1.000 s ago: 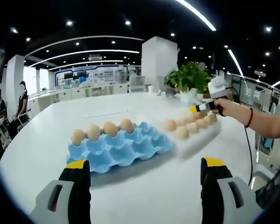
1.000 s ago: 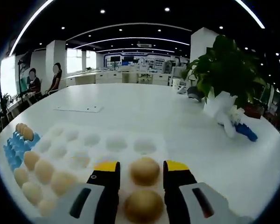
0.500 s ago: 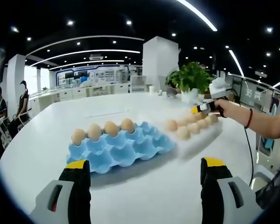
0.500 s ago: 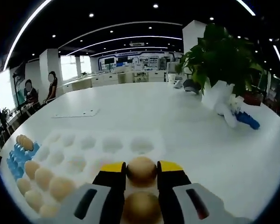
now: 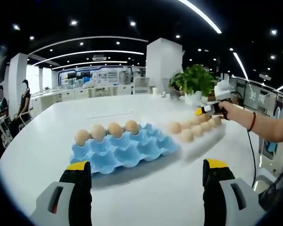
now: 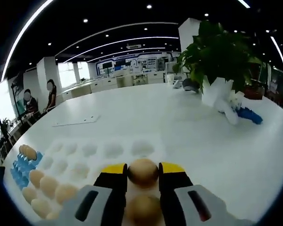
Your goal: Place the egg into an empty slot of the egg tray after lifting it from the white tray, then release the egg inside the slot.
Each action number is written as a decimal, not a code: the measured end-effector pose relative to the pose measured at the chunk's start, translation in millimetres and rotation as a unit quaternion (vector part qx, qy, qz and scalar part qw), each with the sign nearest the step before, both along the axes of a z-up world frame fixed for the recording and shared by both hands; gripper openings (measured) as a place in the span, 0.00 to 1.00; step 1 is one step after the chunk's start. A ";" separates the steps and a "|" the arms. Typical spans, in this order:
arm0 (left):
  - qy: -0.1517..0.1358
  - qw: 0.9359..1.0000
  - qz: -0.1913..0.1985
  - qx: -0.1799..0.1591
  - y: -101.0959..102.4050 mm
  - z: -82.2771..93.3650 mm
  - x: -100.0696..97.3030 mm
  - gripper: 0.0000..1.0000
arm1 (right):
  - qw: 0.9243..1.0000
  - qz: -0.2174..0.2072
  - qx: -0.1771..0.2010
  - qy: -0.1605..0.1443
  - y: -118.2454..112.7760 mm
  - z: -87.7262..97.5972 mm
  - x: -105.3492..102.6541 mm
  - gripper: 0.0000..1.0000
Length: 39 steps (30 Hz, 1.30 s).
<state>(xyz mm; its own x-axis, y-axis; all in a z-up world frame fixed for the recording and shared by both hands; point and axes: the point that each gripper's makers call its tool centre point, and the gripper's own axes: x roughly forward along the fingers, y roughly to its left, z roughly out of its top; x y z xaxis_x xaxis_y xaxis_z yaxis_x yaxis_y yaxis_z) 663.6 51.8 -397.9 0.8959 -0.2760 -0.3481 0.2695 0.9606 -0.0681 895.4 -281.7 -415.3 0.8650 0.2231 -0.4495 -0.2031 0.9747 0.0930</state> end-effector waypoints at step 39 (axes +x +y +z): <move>-0.003 1.000 -0.023 -0.004 -10.2 4.1 0.4 1.00 | 0.999 0.034 -0.003 -0.021 33.9 27.1 -1.9 0.27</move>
